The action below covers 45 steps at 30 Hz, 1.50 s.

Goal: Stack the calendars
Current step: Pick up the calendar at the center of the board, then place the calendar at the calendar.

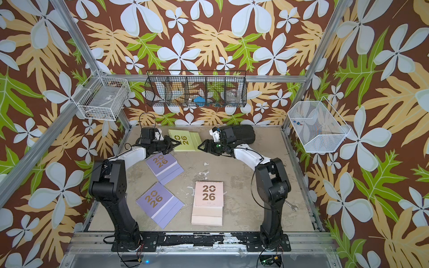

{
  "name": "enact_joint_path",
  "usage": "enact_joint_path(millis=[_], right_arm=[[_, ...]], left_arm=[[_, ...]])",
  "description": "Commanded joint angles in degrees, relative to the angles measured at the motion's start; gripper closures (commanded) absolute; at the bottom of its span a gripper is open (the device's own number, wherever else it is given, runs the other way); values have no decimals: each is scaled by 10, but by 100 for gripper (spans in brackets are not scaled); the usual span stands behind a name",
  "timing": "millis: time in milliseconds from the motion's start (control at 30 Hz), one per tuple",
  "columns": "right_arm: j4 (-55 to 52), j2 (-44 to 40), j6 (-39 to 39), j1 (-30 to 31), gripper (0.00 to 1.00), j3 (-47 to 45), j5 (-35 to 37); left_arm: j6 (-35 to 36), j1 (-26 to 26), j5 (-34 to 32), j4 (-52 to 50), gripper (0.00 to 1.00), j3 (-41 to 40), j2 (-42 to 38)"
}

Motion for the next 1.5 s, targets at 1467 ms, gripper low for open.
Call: enact_joint_path(millis=[1467], right_arm=[[-166, -144, -654, 70, 24, 99, -78]], left_arm=[[678, -111, 59, -147, 100, -132, -312]])
